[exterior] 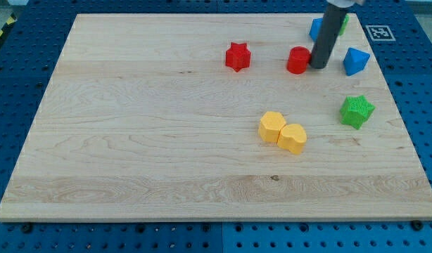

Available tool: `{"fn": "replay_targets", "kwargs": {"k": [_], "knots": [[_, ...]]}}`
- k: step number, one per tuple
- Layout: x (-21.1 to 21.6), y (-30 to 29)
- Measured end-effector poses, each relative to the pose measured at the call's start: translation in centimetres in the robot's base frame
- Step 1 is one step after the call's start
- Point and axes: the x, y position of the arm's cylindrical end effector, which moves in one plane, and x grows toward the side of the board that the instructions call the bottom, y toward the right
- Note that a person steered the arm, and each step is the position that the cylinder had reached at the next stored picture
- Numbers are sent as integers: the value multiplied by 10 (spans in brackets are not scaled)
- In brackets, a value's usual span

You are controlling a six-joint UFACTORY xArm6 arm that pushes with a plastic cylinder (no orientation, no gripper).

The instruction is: Place the triangle at the top right of the red circle

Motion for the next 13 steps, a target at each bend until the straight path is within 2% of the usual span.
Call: {"fn": "replay_targets", "kwargs": {"k": [2,3,4,6,9,11,12,13], "knots": [[0,-69],[0,-78],[-1,-67],[-40,4],[-45,72],[-8,137],[20,138],[20,112]]}}
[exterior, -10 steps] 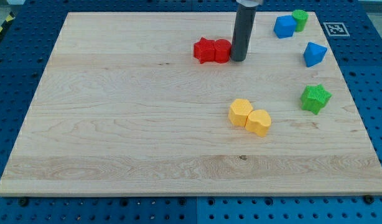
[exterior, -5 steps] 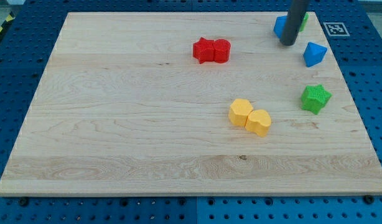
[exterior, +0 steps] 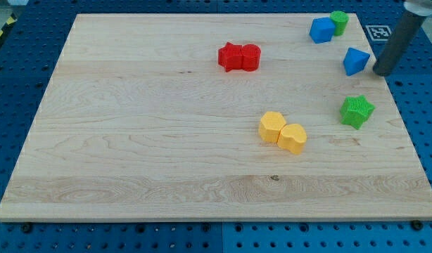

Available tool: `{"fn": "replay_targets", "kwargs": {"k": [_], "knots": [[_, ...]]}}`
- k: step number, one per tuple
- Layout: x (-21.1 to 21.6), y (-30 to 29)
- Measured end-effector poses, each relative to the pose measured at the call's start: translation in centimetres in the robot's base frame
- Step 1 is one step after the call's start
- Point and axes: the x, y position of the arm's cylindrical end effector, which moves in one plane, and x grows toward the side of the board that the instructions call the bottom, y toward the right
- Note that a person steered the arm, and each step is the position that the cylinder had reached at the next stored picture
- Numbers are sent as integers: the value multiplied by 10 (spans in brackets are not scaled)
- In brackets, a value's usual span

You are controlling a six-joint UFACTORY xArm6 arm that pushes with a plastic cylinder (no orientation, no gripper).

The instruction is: Place the triangle at the top right of the red circle

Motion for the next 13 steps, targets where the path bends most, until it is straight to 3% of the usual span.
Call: {"fn": "replay_targets", "kwargs": {"k": [2,9,13], "knots": [[-24,-45],[-86,-49],[-85,-143]]}}
